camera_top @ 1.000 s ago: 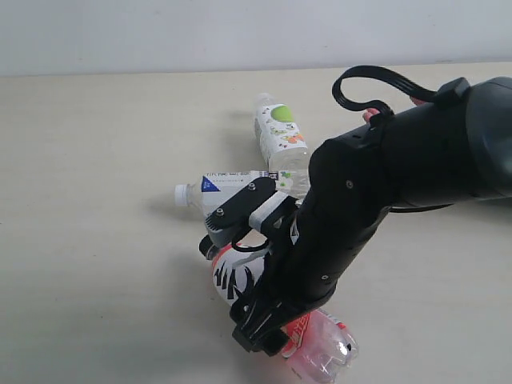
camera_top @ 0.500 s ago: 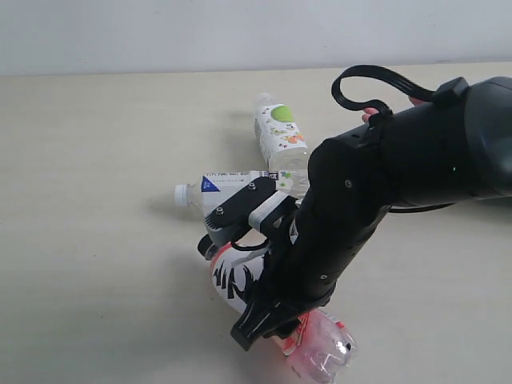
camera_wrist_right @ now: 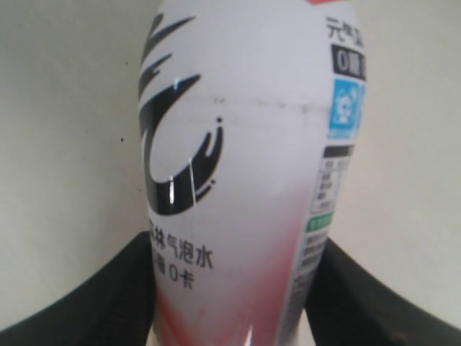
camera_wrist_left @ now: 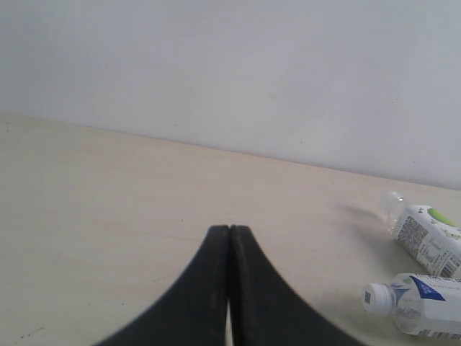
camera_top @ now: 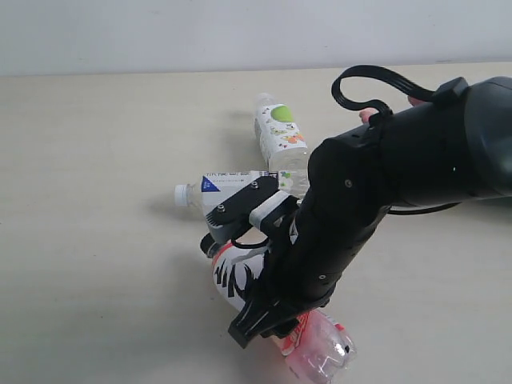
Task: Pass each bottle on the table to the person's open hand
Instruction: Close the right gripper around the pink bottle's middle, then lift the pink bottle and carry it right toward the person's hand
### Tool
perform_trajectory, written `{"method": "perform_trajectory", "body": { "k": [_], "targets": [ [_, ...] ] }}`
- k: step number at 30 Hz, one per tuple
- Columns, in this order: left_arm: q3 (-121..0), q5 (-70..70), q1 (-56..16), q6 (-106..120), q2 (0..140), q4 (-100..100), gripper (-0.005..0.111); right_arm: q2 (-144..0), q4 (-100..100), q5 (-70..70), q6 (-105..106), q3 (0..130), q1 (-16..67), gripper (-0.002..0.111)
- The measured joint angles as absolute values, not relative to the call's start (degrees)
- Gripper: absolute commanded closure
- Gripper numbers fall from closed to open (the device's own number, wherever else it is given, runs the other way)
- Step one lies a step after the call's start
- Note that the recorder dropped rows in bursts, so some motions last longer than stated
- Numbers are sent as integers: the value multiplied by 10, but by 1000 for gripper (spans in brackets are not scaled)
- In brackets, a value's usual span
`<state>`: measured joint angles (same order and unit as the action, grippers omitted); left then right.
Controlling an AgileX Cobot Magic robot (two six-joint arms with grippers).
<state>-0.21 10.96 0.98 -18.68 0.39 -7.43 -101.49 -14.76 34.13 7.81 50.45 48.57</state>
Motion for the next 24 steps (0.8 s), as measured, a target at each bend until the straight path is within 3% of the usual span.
{"method": "perform_trajectory", "body": {
  "k": [16,24],
  "targets": [
    [-2,110,10,-187,4,-74,107,-916,-144,455,62,571,486,108],
    [-2,110,10,-187,4,-74,107,-812,56,533,-115,587,481,108]
  ]
}}
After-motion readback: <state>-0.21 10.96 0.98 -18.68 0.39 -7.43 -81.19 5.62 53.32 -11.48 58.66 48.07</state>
